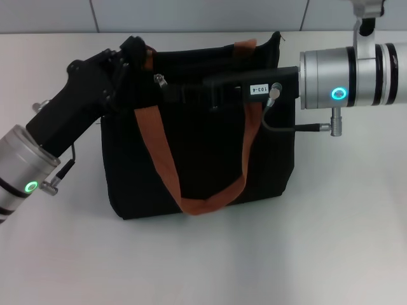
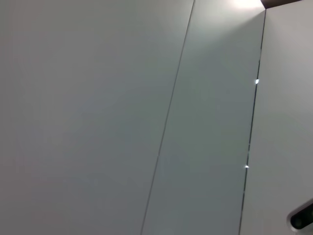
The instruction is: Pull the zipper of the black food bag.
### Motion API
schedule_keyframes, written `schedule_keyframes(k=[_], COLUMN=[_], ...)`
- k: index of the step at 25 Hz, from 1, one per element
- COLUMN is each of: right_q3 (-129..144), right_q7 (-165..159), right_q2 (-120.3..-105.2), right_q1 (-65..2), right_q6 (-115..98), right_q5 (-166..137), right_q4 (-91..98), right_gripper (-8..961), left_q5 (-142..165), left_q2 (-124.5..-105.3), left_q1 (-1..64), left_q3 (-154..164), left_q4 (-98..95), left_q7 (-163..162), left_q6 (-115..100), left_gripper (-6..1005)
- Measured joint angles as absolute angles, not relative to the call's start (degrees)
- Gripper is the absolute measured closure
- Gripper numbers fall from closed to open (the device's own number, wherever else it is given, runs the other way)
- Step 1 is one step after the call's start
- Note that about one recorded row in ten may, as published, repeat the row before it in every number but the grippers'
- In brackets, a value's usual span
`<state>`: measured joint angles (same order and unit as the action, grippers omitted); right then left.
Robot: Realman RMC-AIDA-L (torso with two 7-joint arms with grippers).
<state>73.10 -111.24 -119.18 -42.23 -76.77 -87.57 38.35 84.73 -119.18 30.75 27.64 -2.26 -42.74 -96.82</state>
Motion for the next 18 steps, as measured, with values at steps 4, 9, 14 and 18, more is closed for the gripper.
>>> schedule_keyframes(k=[4, 9, 14, 18], right_q3=[72.9, 72.4, 72.3, 72.3], right_q7=[-114.0, -115.6, -115.7, -116.9], right_q2=[-119.16, -119.11, -119.05, -119.00], right_q1=[-42.3, -43.0, -43.2, -43.6], right_q6=[-76.8, -74.7, -73.6, -72.3], right_q5=[-89.0, -89.7, -89.7, -91.8], right_q4=[39.8, 39.9, 40.0, 40.0], right_gripper=[955, 954, 954, 954], left_q5=[84.7, 84.7, 84.7, 84.7], left_q2=[-119.18, -119.18, -119.18, -119.18], left_q1=[29.3, 27.4, 26.4, 26.1], left_q3=[27.0, 25.7, 25.3, 25.2], left_q4=[-2.2, -1.0, -0.9, -0.9], left_q7=[-41.3, -37.3, -36.2, -36.1], left_q6=[-96.2, -96.1, -95.7, -95.1], left_gripper=[953, 952, 952, 952])
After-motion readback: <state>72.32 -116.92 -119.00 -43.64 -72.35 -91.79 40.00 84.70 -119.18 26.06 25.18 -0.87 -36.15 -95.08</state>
